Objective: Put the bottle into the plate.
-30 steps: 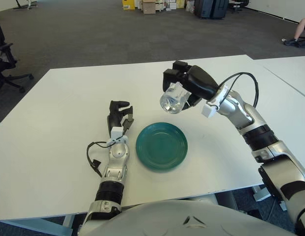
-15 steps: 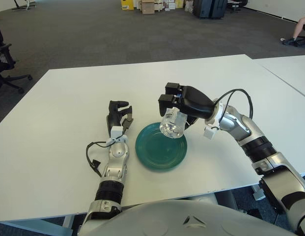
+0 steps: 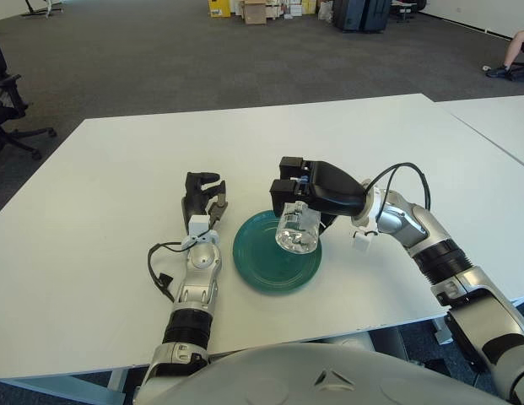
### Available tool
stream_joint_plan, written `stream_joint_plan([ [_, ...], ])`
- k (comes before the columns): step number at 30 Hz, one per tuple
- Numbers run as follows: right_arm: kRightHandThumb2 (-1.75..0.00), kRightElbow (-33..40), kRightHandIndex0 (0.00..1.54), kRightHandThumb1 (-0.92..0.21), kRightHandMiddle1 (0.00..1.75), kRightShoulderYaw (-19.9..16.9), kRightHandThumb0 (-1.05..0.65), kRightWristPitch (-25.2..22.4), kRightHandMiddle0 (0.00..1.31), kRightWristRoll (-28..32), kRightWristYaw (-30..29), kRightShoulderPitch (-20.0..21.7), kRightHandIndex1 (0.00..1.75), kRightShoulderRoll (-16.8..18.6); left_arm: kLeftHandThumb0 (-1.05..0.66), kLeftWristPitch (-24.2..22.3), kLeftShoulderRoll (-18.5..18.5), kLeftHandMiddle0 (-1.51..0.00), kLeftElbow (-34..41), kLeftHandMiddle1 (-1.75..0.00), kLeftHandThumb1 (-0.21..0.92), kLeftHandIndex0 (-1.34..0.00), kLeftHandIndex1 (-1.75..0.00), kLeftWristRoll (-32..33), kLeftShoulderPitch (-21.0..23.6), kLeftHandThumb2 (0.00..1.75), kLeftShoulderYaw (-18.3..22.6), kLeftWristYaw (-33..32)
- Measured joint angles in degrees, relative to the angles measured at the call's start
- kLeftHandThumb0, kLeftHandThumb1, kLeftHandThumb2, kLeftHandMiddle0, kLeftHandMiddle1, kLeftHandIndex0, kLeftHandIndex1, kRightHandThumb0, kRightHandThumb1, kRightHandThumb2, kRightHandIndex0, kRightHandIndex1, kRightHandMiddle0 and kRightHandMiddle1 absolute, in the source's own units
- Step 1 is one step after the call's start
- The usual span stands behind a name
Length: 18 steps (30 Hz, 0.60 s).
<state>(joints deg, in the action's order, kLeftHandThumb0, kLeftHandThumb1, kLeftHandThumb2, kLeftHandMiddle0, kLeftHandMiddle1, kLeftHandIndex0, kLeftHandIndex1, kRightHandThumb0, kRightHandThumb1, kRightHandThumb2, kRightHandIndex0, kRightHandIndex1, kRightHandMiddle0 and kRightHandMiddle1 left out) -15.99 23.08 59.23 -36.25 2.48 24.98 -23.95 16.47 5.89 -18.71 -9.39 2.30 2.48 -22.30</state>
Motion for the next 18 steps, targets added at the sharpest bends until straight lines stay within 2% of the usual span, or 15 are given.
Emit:
stream_joint_plan([
  [12,-1.35,-0.4,0.63,-0.28,1.75,0.0,0.48,2.4,0.76,-8.1,-3.9,-1.4,1.75,0.2,-0.35,0.1,0.0,-0.60,0.0,-0.90,0.92,-0.27,-1.67,0.1,0.4,0.45,-0.1,0.0],
  [18,-1.35,-1.2,0.63,-0.28,1.75,0.3,0.48,2.6,0.75,-10.0,-4.8,-1.4,1.75,0.2,-0.35,0.2,0.0,-0.60,0.0,-0.90,0.92,-0.27,-1.66,0.1,0.6,0.45,-0.1,0.0],
])
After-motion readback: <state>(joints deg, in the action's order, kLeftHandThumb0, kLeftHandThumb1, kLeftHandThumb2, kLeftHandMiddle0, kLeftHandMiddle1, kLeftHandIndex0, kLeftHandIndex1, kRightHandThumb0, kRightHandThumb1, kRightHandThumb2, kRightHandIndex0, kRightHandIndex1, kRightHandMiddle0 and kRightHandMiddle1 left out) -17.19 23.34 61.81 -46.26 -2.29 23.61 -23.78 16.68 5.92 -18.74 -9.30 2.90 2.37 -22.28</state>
